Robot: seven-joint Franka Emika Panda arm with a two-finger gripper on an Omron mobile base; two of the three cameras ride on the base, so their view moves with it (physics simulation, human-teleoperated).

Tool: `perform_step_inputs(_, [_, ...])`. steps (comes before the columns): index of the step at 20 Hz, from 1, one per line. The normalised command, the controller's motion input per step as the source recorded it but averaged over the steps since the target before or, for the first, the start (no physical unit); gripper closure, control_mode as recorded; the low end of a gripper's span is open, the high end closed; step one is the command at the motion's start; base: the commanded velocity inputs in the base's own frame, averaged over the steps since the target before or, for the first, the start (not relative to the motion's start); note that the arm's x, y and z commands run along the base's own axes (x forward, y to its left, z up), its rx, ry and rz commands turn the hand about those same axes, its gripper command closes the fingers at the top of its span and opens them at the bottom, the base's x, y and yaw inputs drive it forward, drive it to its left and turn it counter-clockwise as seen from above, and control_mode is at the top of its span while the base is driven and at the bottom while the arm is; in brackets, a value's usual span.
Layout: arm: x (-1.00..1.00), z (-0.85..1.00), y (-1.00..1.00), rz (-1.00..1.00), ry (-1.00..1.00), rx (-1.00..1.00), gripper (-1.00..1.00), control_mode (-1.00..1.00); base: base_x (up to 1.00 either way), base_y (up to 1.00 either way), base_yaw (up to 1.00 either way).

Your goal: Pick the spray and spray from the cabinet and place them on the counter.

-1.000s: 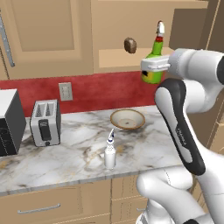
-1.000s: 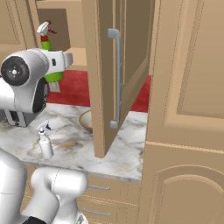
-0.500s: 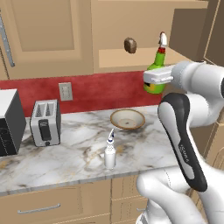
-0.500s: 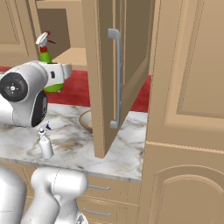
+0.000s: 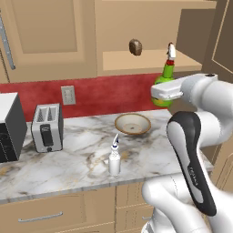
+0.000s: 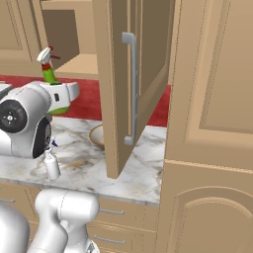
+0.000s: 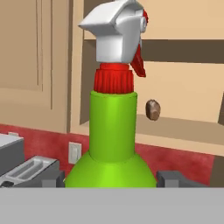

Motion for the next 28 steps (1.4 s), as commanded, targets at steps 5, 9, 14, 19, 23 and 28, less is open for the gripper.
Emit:
perform_step_inputs(5, [-0.2, -0.17, 0.0, 0.0, -0.02, -0.02, 1.0, -1.0, 0.0, 0.0, 0.0])
perform_step_inputs(9, [-0.16, -0.18, 0.0, 0.0, -0.01, -0.02, 1.0, -1.0, 0.0, 0.0, 0.0])
perform_step_inputs(14, [-0.15, -0.2, 0.0, 0.0, -0.01, -0.02, 1.0, -1.0, 0.0, 0.0, 0.0])
perform_step_inputs(19, [-0.12, -0.21, 0.0, 0.0, -0.01, -0.02, 1.0, -1.0, 0.0, 0.0, 0.0])
perform_step_inputs(23, [-0.04, -0.32, 0.0, 0.0, 0.0, -0.02, 1.0, -1.0, 0.0, 0.0, 0.0])
perform_step_inputs(28, [0.0, -0.37, -0.01, 0.0, 0.0, 0.0, 1.0, -1.0, 0.0, 0.0, 0.0])
